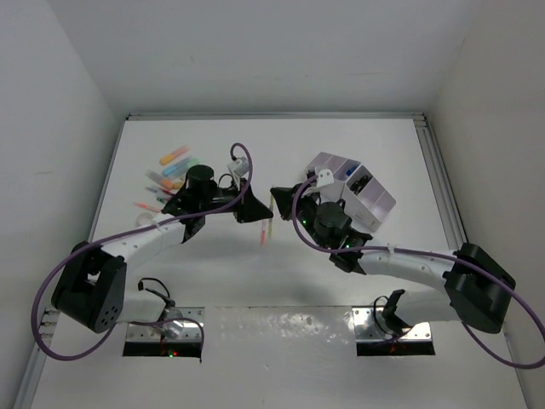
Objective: Sort the stationery into containers
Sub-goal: Close the pen cap on the pen.
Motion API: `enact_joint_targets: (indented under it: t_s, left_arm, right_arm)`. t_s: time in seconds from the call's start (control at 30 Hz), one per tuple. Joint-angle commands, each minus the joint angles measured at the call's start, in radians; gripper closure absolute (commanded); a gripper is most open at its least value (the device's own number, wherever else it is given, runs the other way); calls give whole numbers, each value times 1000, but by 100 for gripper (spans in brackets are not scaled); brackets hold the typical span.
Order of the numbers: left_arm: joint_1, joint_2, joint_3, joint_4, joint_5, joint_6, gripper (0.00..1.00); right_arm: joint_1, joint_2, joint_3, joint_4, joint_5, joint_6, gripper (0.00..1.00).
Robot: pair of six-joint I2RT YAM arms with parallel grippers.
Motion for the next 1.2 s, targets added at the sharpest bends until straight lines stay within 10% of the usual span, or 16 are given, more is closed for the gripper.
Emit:
enact_joint_targets:
  t_s: [0.0,0.77,0.97,1.17]
  left_arm:
    - [19,-33,120,289,-108,89,100]
    - [-14,-10,125,208,-83,224,100]
    - [-14,-24,105,95,-39,304,100]
    - [-13,-32,103,42,-23,365,100]
  right_arm:
    - [69,67,-94,-245,-61,21,100]
    - [98,72,-119,-157,-131,12,100]
    - [47,-86,14,-310,-173,-82,52]
    - [20,-258,44,-464,-129,-138,46]
